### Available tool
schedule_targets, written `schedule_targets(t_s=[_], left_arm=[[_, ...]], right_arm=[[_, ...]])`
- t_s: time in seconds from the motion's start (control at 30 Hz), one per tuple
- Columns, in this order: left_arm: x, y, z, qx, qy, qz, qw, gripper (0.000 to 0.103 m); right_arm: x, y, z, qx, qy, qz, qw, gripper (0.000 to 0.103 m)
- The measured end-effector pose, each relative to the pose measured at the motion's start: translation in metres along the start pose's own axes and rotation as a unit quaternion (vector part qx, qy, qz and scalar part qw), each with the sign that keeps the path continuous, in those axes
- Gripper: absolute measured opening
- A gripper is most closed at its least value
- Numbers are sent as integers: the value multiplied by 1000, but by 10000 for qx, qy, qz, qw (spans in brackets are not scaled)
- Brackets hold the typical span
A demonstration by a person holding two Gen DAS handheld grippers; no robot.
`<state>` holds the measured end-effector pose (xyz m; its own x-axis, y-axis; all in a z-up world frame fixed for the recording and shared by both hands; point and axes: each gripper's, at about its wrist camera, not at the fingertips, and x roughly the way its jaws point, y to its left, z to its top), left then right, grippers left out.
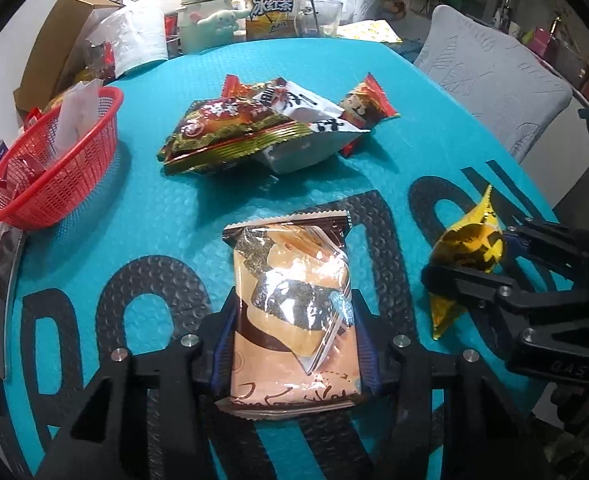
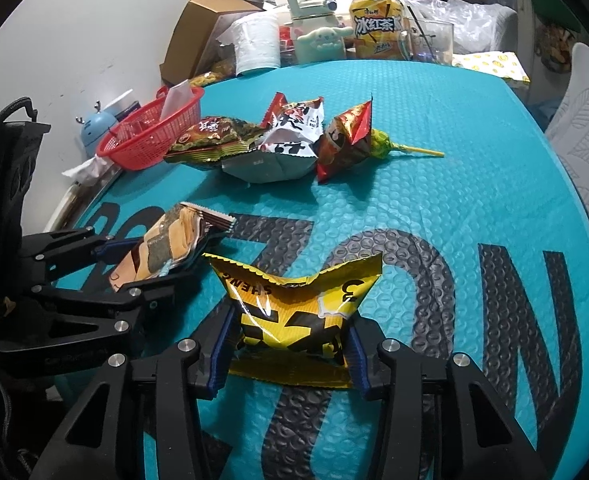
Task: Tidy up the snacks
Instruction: 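Lift both held packets off the table with both grippers, then carry both held packets over the red basket with both grippers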
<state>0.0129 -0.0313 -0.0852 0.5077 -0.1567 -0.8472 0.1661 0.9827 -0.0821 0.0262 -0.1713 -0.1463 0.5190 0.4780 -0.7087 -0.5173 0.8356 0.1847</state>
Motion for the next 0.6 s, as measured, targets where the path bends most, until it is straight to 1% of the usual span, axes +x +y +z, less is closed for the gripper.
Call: schedule_targets(t_s=[0.03,0.17,0.47,0.6], left_arm=[[-1,-1,0,-1,7,-71,10000,49],[-4,-2,0,2,-32,-165,9999,49],[-20,-2,-4,-130,-176,-219,9995,49],[-30,0,-6,-175,-297,-200,9992,49]], right_arm=[[-1,0,0,2,-3,2,10000,47],[-6,2,-1,10,-44,24,10000,47],[-18,10,-3,-69,-151,130,9998,47],[-22,16,-2,-134,-220,193,9995,47]])
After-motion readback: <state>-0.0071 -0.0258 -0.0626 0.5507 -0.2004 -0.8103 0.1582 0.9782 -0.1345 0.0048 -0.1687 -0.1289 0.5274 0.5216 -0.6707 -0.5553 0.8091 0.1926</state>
